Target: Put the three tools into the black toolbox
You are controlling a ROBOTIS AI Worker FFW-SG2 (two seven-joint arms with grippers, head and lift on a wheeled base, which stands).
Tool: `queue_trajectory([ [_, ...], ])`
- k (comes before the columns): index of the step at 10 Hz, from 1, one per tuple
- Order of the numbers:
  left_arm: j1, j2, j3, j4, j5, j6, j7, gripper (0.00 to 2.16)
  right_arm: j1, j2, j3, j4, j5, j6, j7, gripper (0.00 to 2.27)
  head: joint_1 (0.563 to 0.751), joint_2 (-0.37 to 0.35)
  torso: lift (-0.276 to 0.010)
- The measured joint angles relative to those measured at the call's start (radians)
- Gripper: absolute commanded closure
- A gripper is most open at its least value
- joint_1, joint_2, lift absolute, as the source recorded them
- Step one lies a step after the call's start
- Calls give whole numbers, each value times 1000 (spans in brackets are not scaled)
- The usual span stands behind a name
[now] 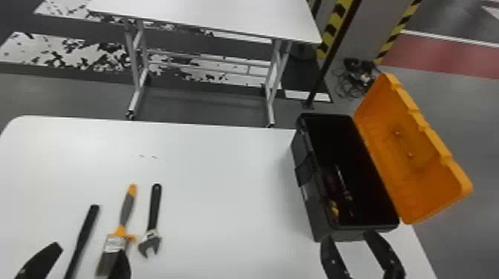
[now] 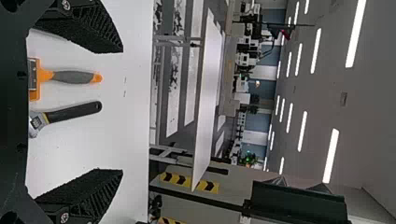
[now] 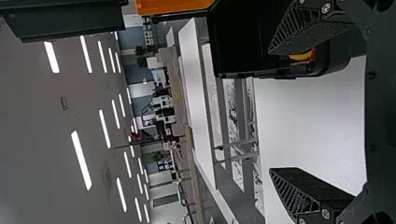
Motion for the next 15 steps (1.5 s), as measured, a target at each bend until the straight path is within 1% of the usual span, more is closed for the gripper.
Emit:
queue_trajectory([
  [8,5,1,0,-16,4,0,-6,87,0,1,-1,-5,-1,0,8,110,695,-202,-51],
  [10,7,1,12,-27,5,34,-5,87,0,0,-1,-5,-2,0,9,110,695,-198,-51],
  [11,8,1,28,-31,8,46,-3,90,0,0,-1,-4,-2,0,9,110,695,-182,-51],
  [14,12,-7,100,-27,29,75,0,87,1,0,-4,-3,-4,-3,20,110,695,-90,-51],
  [15,12,-11,126,-20,35,89,-3,90,3,1,-6,-3,-6,-5,23,110,695,-71,-51],
])
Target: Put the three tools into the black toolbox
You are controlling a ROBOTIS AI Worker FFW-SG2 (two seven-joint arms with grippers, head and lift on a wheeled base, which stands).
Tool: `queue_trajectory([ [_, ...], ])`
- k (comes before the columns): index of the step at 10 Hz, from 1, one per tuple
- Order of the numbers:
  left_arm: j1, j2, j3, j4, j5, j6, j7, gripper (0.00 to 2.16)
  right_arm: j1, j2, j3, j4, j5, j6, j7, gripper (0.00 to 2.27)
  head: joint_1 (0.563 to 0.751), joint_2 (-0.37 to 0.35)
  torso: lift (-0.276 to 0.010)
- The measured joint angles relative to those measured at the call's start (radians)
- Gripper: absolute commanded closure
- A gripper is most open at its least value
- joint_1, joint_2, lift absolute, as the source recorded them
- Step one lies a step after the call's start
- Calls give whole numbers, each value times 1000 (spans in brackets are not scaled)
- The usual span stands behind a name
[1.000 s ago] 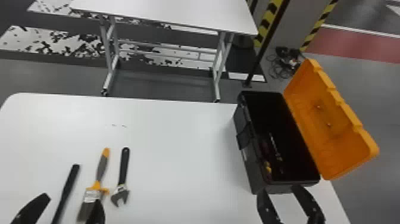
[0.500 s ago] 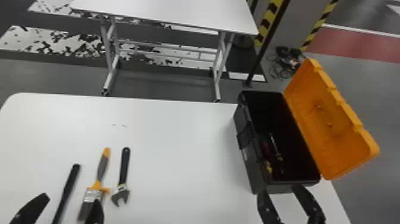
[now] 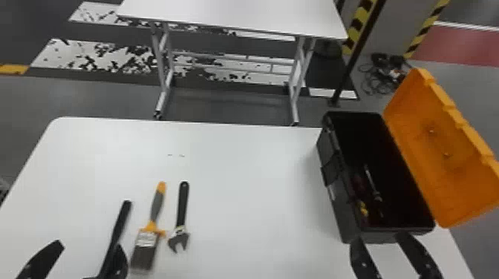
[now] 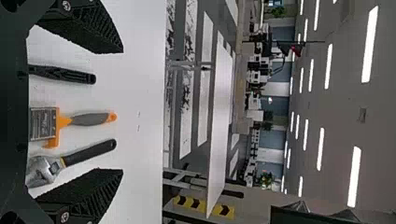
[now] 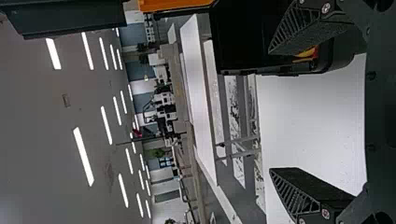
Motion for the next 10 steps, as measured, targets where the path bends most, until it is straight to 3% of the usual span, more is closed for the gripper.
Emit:
queue_trajectory([
  [6,-49,-17,86,86,13,67,-21,93,6,13,-3,2,-4,-24,52,110,695,67,-51],
  [10,-122,-19,110,177,12,80,-29,107,16,27,-3,2,-3,-59,61,110,695,111,-51],
])
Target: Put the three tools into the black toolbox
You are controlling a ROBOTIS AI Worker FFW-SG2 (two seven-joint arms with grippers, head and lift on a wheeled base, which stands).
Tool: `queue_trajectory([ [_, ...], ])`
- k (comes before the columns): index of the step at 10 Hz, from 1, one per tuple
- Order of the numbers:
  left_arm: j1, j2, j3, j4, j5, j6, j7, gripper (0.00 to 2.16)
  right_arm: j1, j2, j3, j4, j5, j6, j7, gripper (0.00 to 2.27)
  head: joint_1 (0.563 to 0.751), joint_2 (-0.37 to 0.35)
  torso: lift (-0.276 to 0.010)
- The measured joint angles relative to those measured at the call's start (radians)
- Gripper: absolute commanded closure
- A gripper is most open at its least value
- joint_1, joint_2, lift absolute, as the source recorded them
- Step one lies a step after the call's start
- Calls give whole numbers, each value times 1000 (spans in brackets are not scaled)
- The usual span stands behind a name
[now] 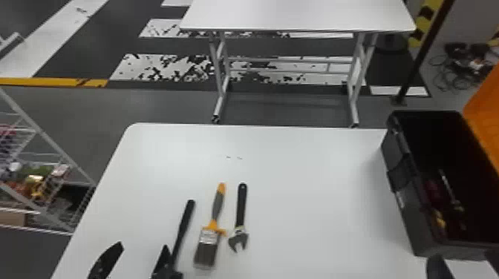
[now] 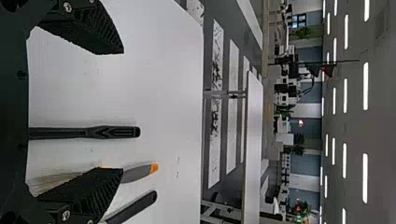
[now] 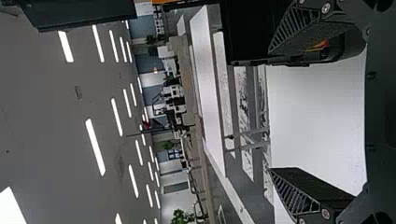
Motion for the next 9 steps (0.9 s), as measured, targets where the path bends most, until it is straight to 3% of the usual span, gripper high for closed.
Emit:
queue_trajectory([
  [5,-119,4,15,122,-1,96,-36,147,23,7,0,-17,0,-22,8,110,695,139,-51],
  [9,-174,5,11,141,4,193,-77,151,37,12,0,-31,6,-30,8,110,695,118,-51],
])
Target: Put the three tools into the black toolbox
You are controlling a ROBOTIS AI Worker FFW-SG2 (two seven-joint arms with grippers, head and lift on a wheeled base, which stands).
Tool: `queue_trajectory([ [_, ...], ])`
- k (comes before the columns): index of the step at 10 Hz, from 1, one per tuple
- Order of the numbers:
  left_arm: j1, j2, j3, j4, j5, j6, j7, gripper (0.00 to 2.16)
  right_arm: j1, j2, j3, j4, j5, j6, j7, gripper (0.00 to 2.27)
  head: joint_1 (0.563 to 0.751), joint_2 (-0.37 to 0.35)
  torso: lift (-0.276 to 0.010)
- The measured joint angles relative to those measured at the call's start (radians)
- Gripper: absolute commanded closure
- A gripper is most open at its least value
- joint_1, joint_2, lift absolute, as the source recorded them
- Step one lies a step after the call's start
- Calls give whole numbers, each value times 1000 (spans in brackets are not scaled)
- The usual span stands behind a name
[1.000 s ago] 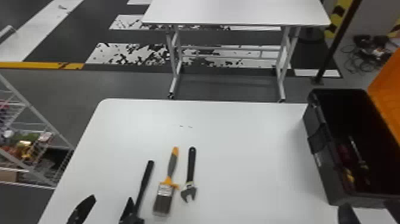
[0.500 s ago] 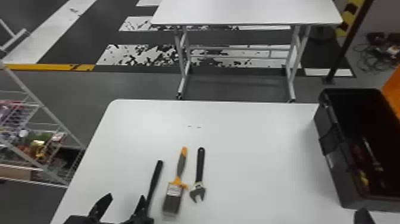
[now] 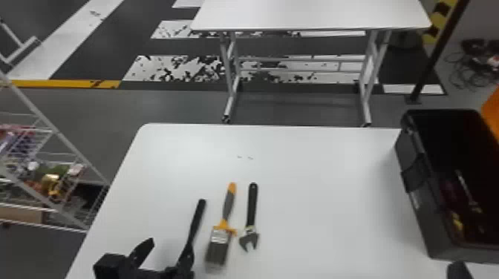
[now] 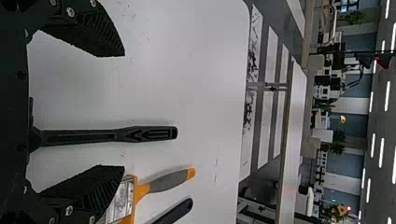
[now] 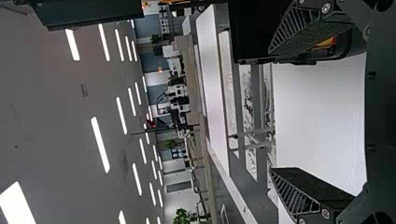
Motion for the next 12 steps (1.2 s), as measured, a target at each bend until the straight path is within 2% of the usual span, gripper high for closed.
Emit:
queue_trajectory([
  [4,-41,0,-3,45,-12,36,2,154,4,-1,-3,0,-1,-13,1,110,695,113,-51],
  [7,-56,0,-15,47,-24,54,10,201,4,0,-1,0,-1,-23,12,107,695,107,-51],
  [11,-88,-1,-26,50,-31,126,14,215,4,-1,1,-2,-1,-23,16,107,695,98,-51],
  [12,-95,-1,-33,51,-31,142,12,367,4,-1,0,-2,-1,-23,17,107,695,89,-51],
])
